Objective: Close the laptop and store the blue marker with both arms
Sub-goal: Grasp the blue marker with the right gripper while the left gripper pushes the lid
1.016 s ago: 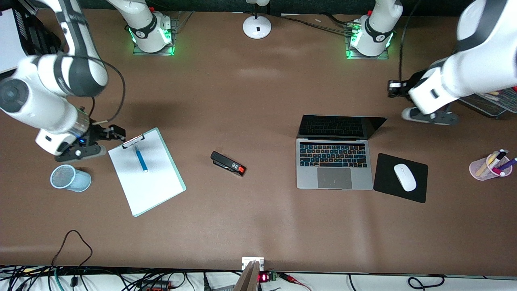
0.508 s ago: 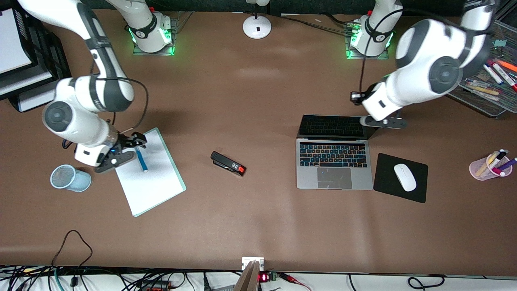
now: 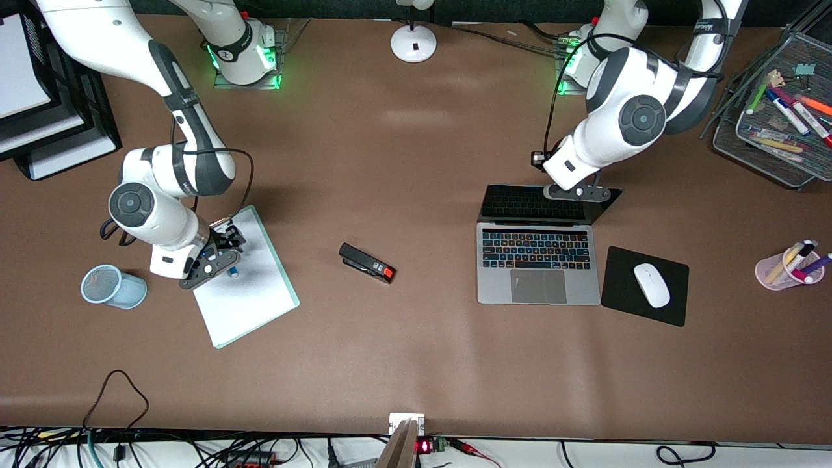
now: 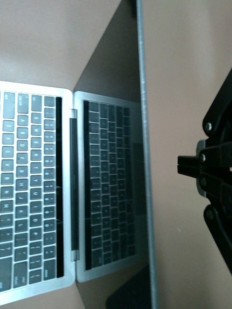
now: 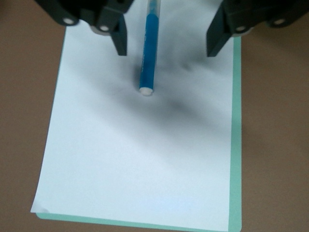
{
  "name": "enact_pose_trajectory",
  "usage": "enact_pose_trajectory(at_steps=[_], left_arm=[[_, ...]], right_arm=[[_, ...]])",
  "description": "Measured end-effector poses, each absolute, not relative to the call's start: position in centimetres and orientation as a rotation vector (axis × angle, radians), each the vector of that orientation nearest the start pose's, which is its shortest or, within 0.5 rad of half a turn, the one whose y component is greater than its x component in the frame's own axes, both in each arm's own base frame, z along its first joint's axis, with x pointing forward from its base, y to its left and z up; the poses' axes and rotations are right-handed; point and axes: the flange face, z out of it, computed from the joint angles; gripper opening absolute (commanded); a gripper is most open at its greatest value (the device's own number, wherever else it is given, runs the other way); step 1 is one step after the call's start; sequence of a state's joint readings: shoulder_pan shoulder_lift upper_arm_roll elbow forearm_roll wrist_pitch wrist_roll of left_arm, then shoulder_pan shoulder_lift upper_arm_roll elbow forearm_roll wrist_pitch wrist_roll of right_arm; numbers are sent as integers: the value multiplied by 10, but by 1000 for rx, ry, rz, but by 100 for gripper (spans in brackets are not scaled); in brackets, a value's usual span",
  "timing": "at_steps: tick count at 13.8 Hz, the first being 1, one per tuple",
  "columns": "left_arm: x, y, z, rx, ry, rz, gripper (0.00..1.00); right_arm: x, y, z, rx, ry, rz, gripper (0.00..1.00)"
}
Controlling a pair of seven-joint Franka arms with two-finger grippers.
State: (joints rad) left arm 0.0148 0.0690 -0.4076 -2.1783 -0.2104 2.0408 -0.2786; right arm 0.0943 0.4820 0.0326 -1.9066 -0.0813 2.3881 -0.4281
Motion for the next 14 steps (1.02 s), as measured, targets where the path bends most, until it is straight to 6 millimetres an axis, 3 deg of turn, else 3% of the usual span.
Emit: enact_pose_trajectory(at_steps=[4, 9, 14], left_arm=[[486, -209, 346, -3273, -5, 257, 0], [503, -203, 348, -3250, 55, 38, 0], [533, -194, 316, -3292, 23, -112, 0]], right_arm=[[630, 71, 216, -3022, -1005, -31, 60], [637, 66, 197, -3023, -999, -35, 46], [638, 62, 190, -3024, -988, -25, 41]])
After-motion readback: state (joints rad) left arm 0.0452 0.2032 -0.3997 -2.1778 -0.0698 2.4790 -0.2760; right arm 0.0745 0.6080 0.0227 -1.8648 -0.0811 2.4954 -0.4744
